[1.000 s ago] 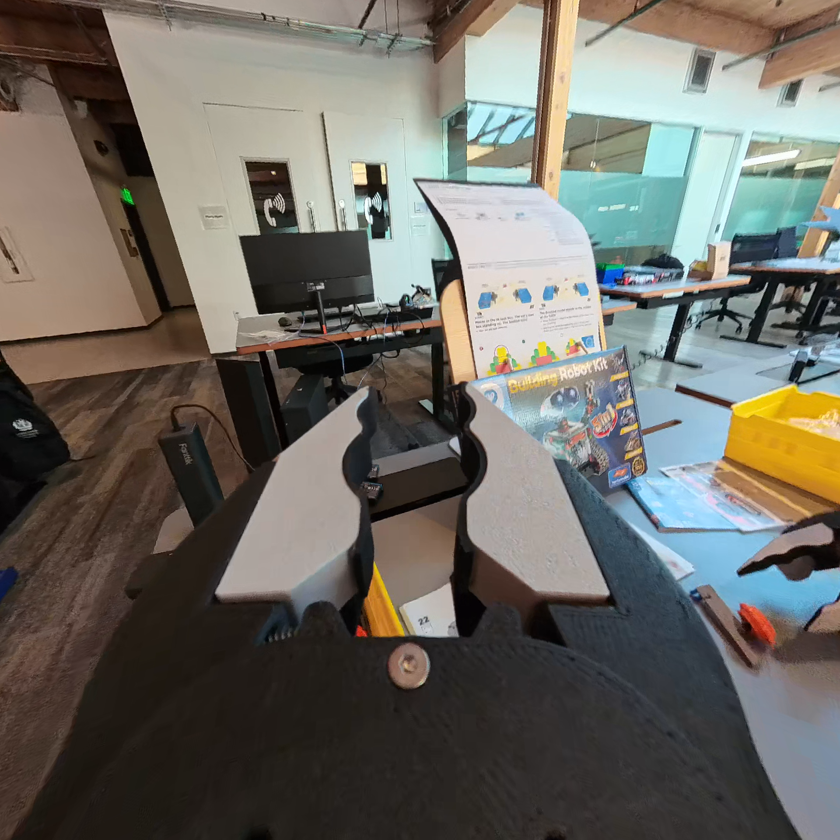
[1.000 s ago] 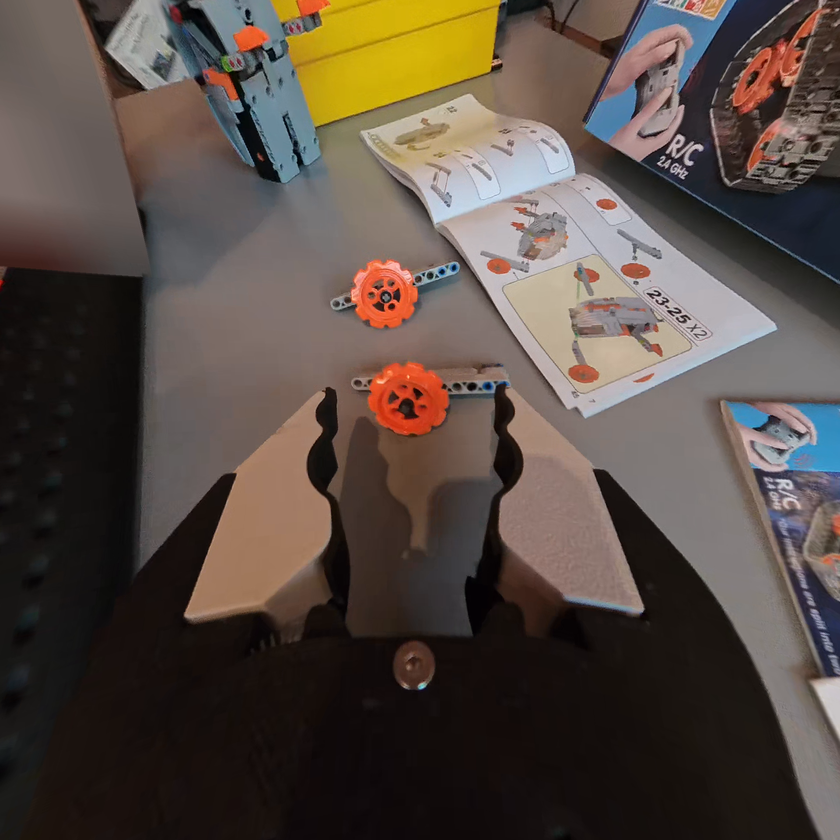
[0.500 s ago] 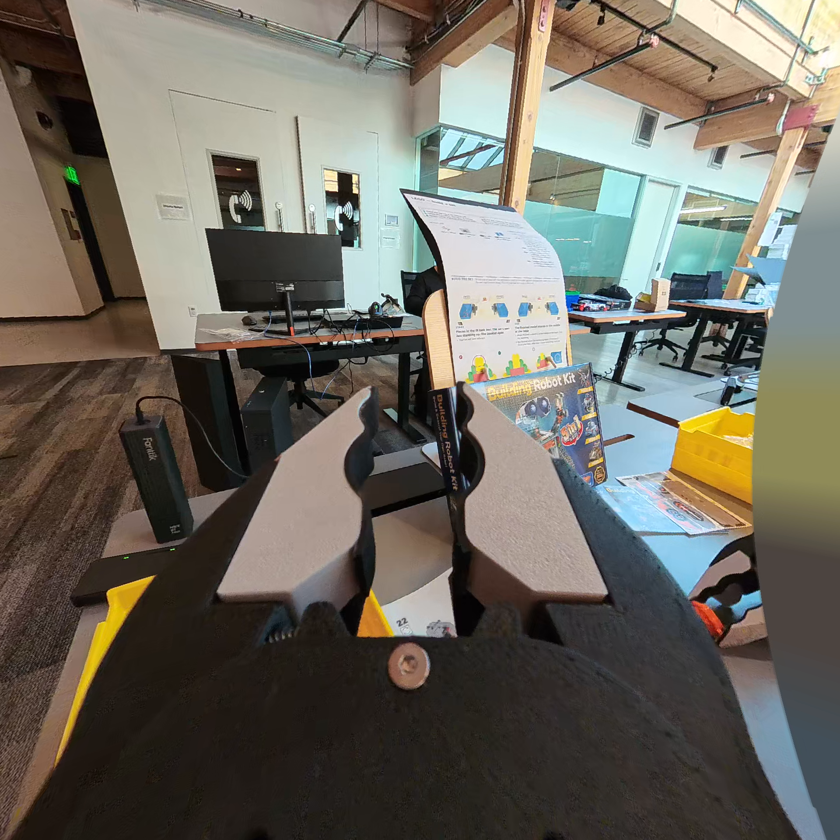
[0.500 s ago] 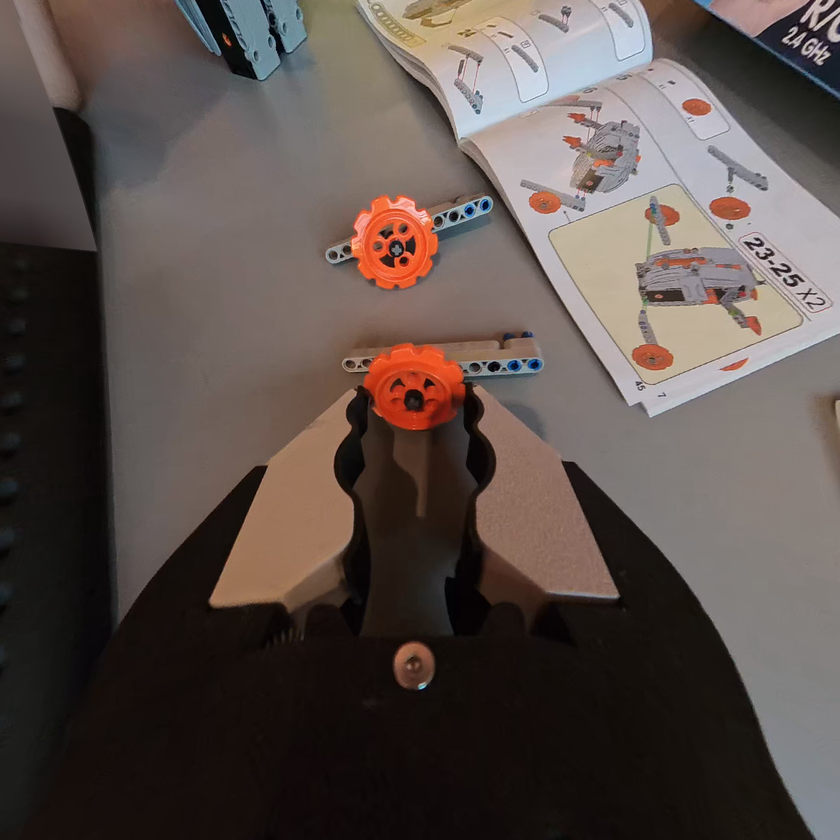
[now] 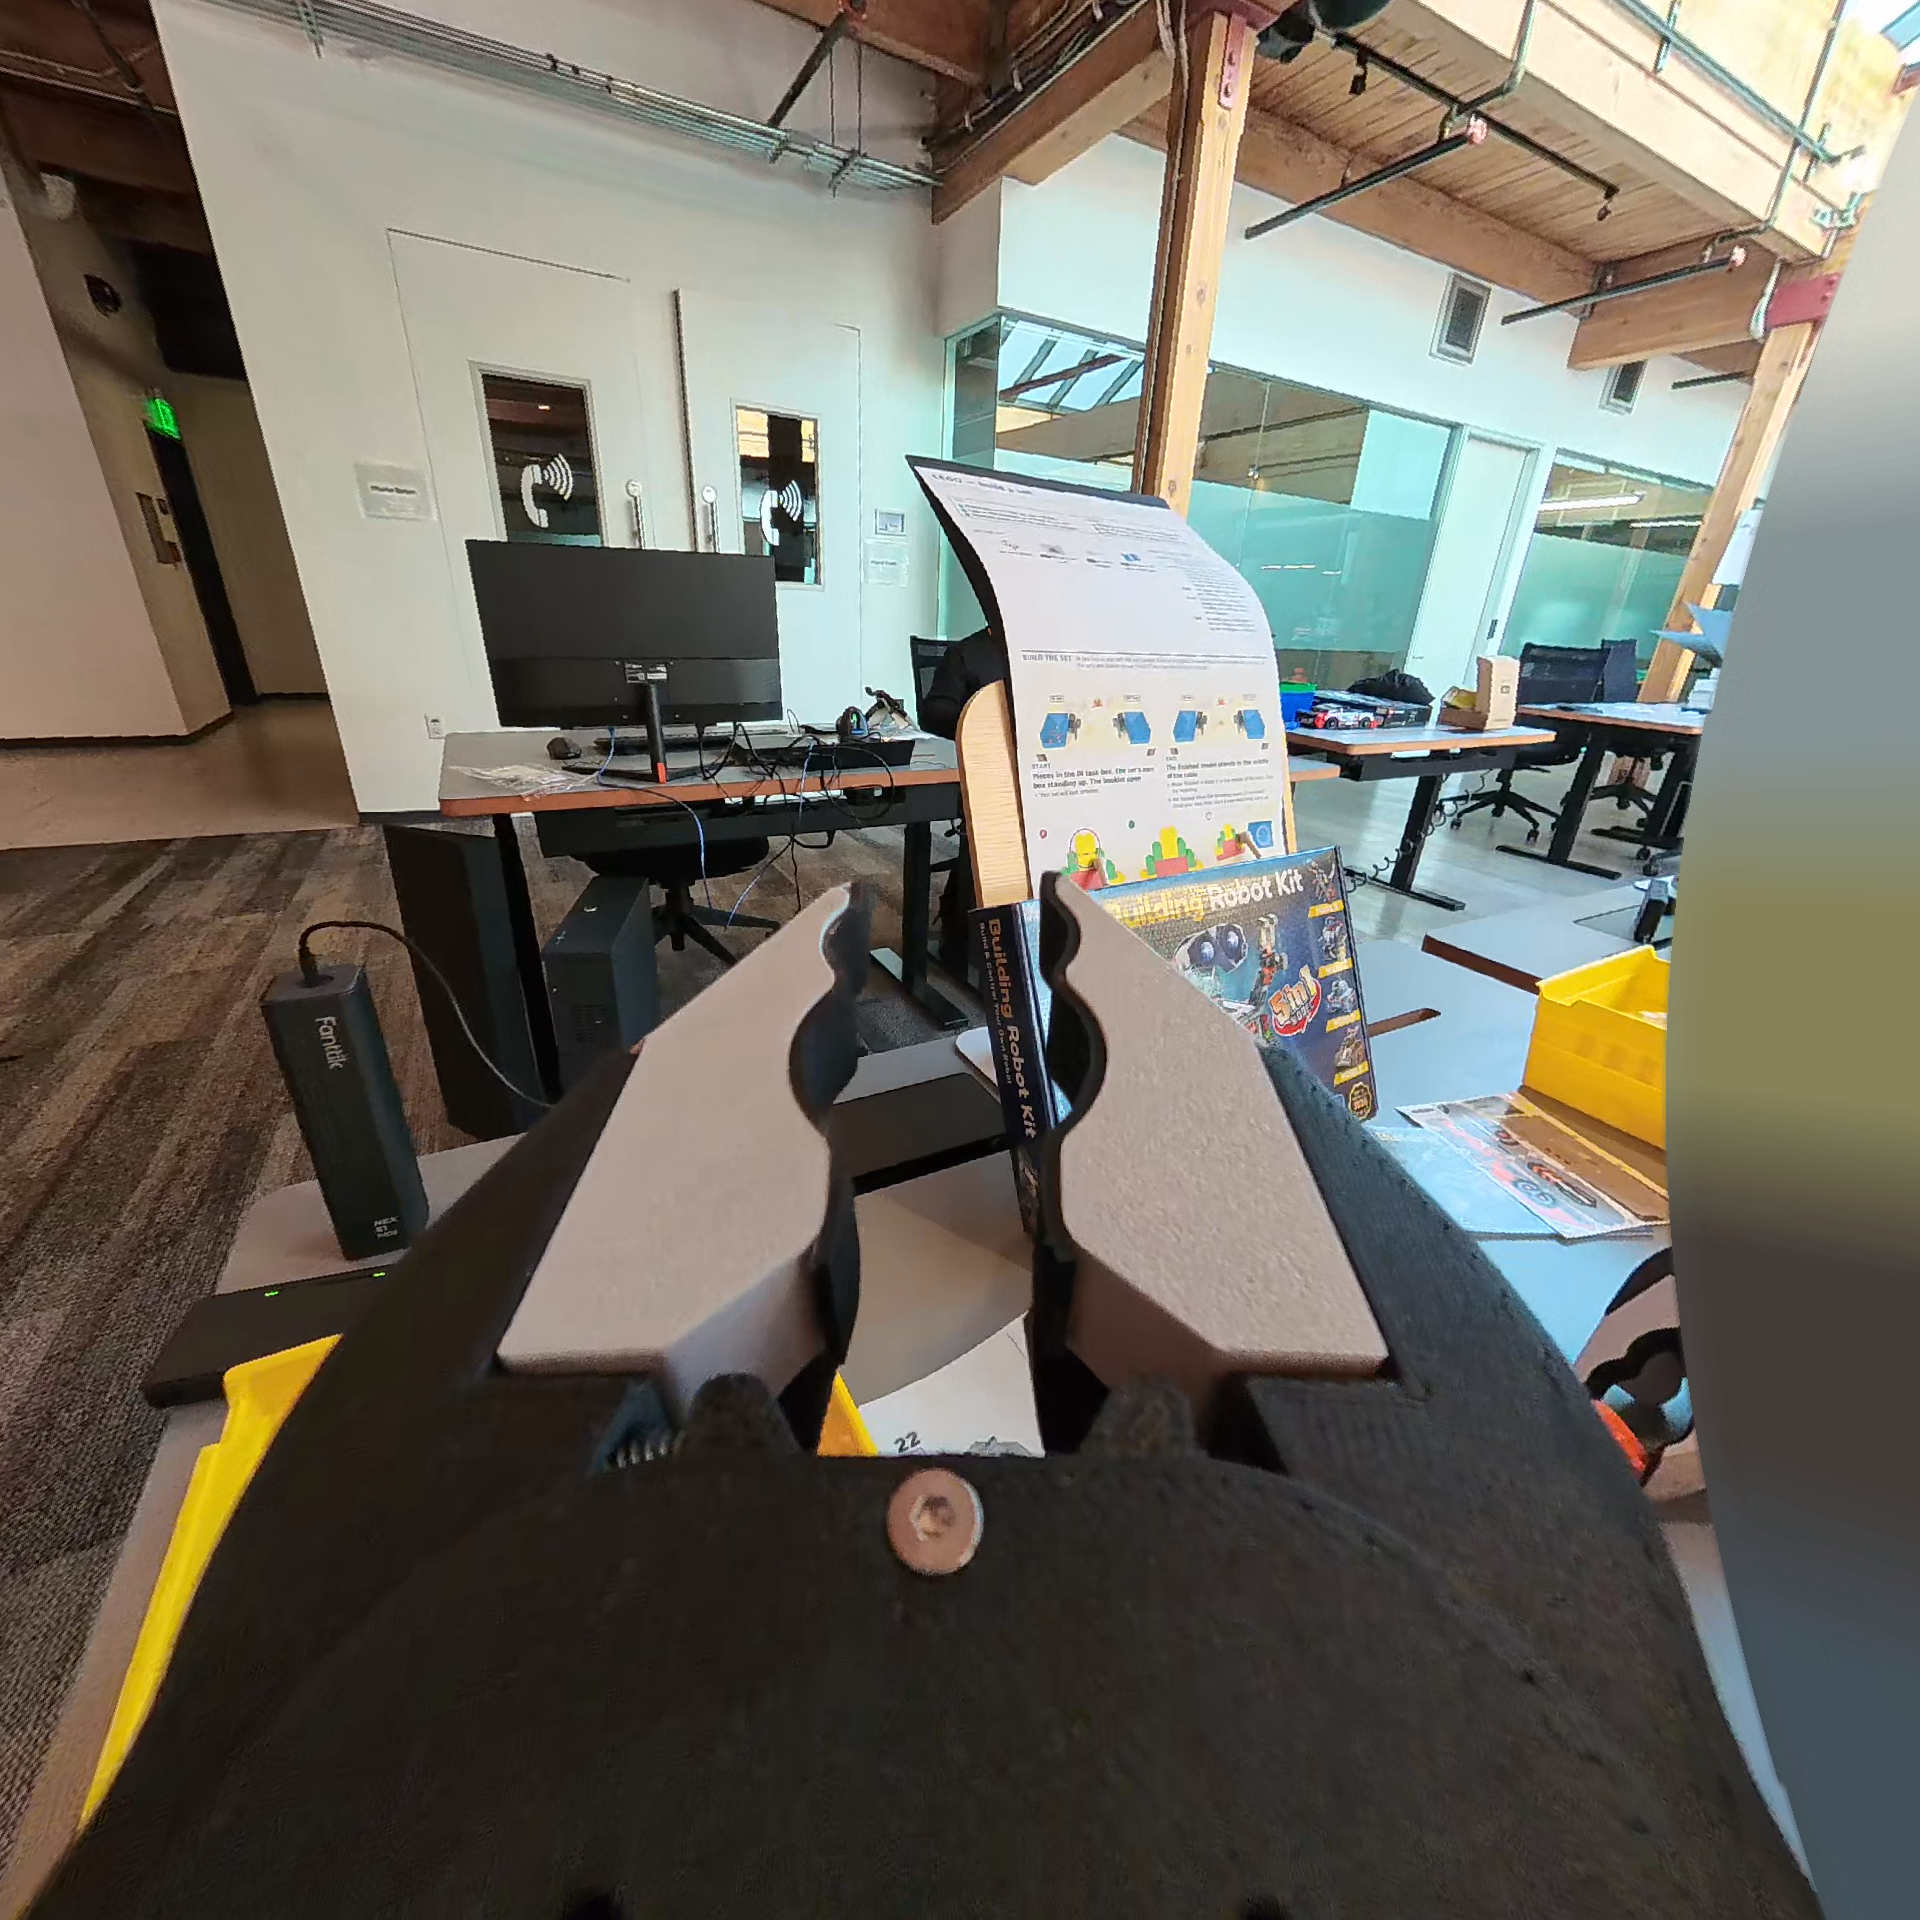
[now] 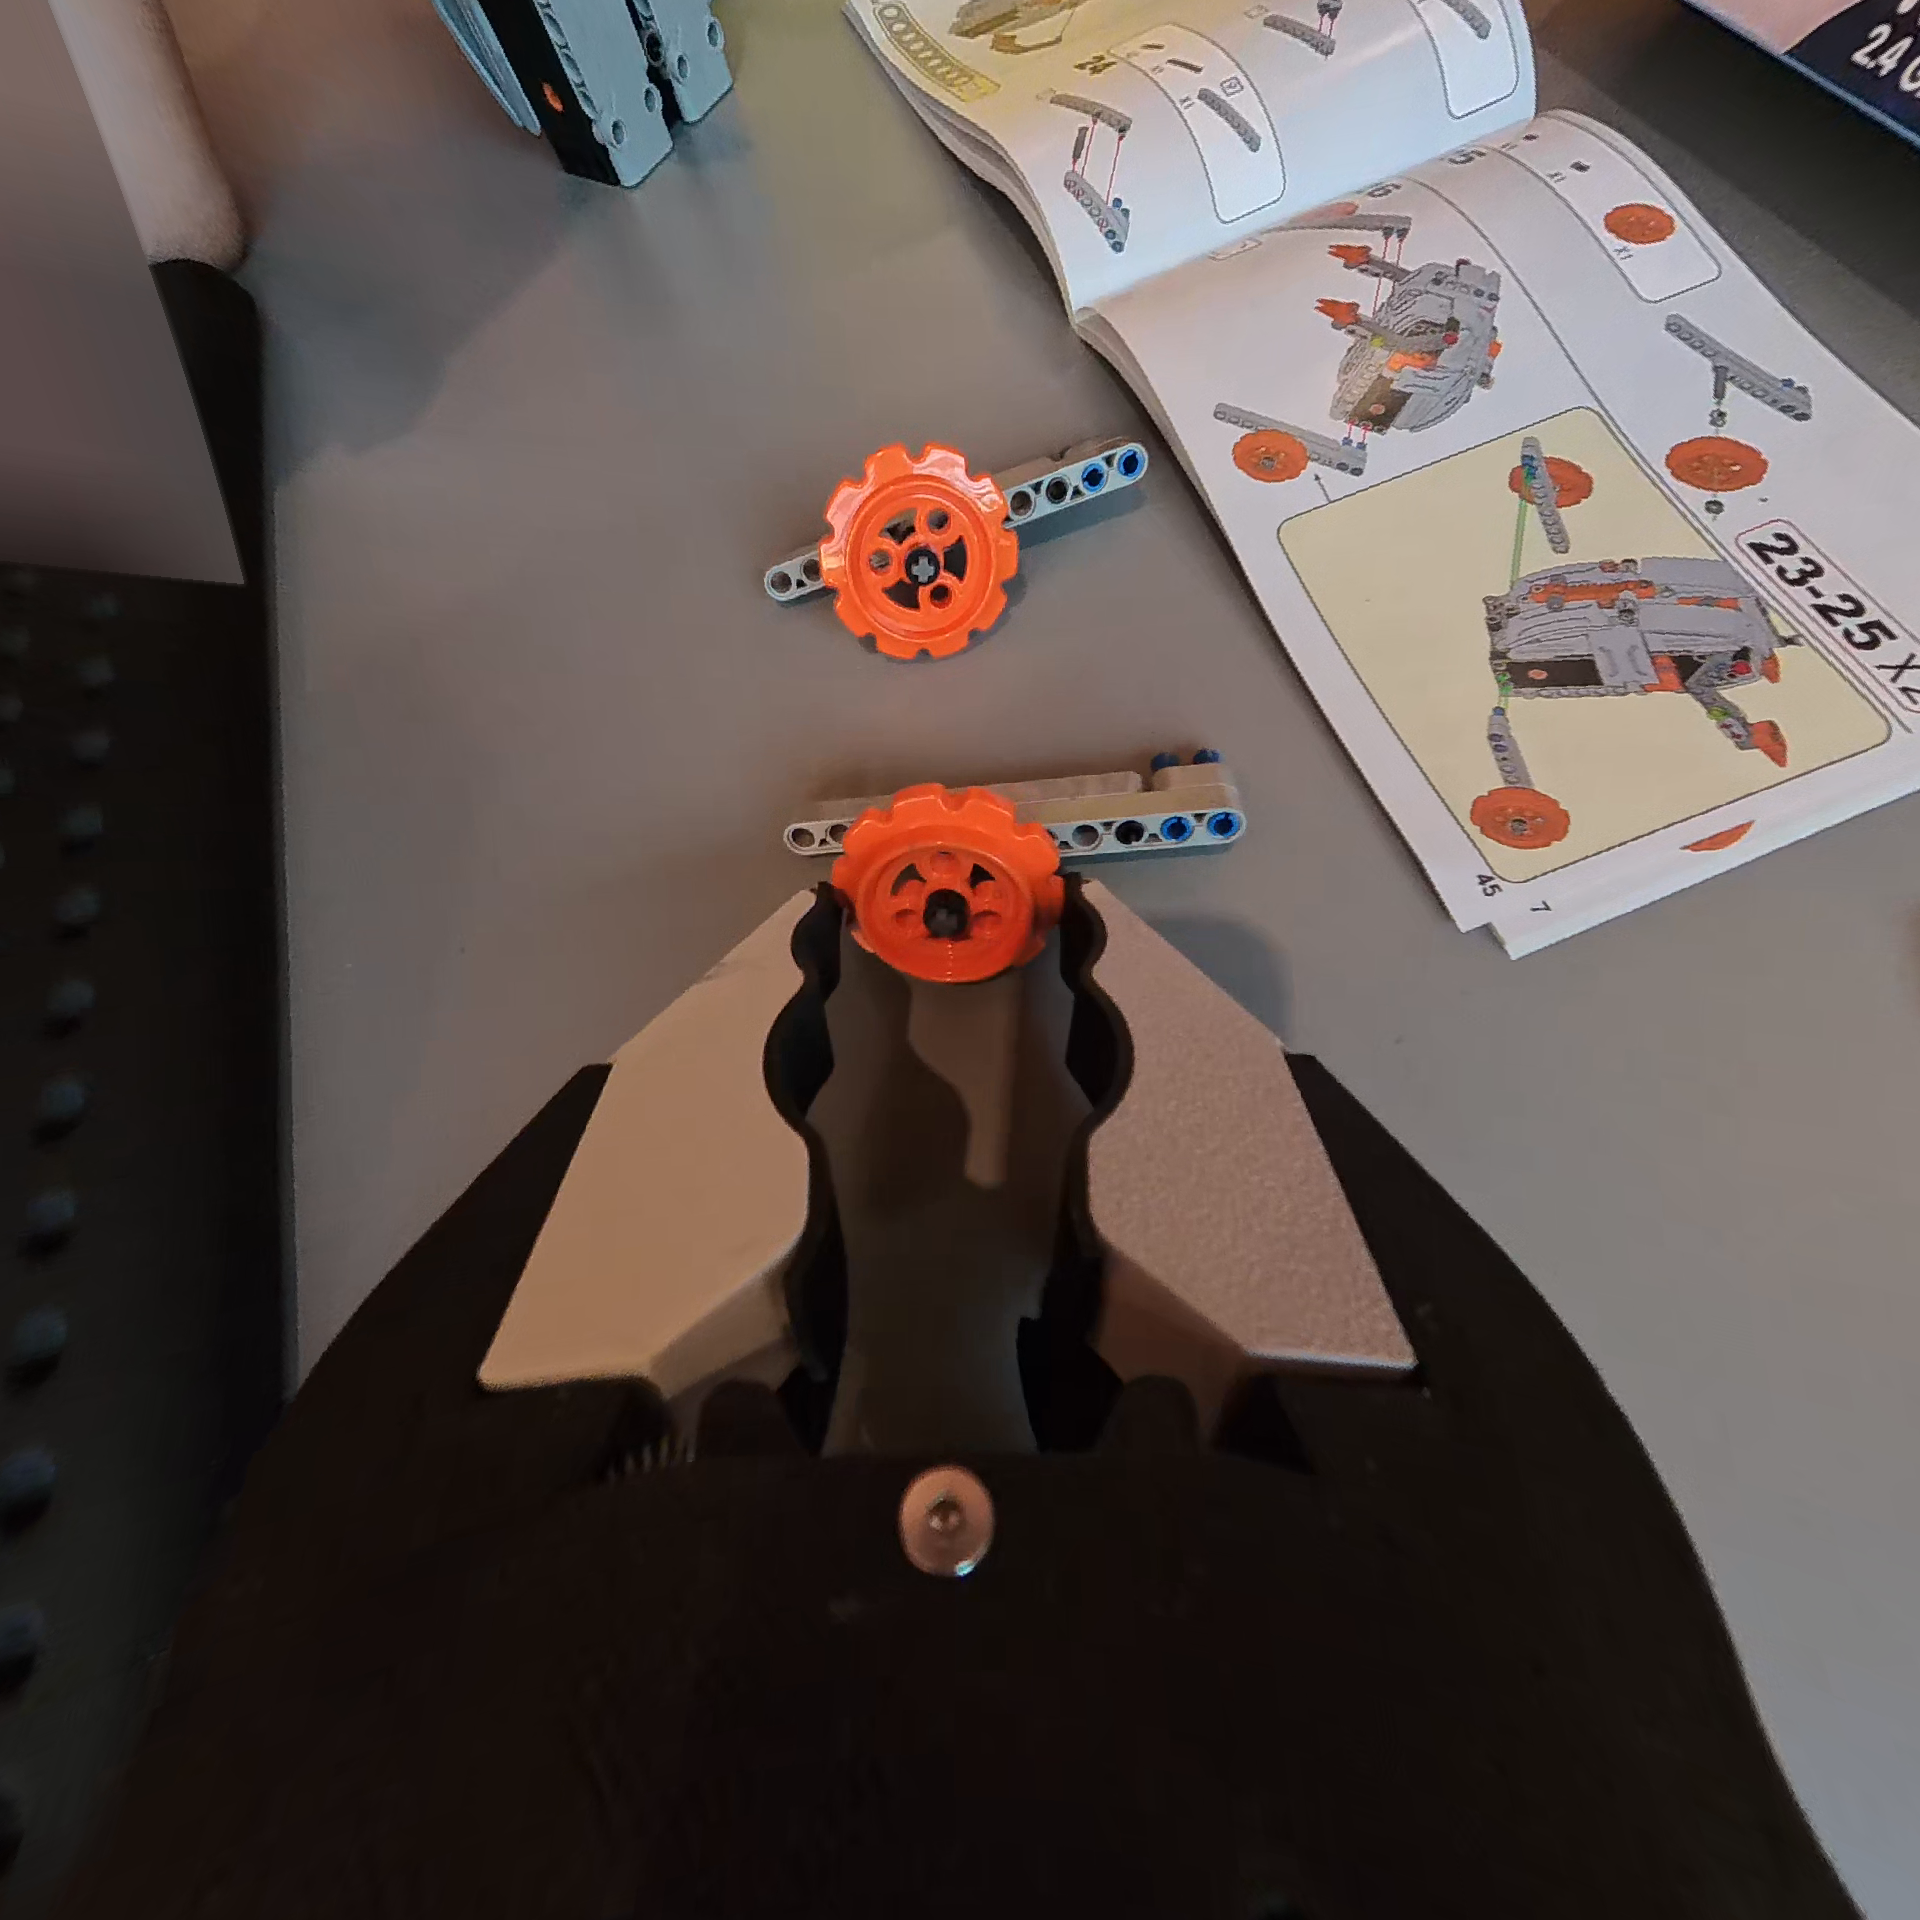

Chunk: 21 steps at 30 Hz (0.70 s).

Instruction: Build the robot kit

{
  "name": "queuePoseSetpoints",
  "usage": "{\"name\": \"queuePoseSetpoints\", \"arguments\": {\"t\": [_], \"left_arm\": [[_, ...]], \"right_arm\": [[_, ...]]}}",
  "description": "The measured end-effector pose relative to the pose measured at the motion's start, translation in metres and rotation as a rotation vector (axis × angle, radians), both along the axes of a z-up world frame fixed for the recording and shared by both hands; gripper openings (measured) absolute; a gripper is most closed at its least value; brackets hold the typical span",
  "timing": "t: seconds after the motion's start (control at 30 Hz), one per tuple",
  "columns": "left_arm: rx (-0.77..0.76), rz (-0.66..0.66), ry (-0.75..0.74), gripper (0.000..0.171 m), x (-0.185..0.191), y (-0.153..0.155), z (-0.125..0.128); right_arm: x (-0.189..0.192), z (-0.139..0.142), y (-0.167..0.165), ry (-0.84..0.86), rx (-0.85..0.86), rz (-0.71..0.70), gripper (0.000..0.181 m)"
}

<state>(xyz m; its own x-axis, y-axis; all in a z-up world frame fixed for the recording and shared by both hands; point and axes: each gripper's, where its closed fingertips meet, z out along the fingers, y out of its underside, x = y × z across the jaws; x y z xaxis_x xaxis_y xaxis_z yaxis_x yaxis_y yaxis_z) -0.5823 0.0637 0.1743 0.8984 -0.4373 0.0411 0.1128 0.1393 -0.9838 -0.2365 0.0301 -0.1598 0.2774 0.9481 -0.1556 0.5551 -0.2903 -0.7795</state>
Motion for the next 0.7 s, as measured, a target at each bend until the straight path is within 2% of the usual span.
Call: {"name": "queuePoseSetpoints", "arguments": {"t": [0.27,0.4,0.5,0.7], "left_arm": [[-0.018,0.005,0.025,0.030,0.005,0.004,-0.003],[-0.023,0.008,0.038,0.030,0.010,0.005,-0.004],[-0.022,0.007,0.066,0.031,0.018,0.004,-0.004],[-0.051,0.046,0.116,0.032,0.027,0.012,-0.009]], "right_arm": [[-0.001,0.000,-0.001,-0.003,0.004,0.015,0.043],[-0.001,0.001,-0.003,0.004,0.009,0.032,0.053],[0.000,0.011,-0.004,0.073,0.009,0.061,0.057],[0.025,0.035,0.031,0.186,0.166,-0.052,0.073]]}}
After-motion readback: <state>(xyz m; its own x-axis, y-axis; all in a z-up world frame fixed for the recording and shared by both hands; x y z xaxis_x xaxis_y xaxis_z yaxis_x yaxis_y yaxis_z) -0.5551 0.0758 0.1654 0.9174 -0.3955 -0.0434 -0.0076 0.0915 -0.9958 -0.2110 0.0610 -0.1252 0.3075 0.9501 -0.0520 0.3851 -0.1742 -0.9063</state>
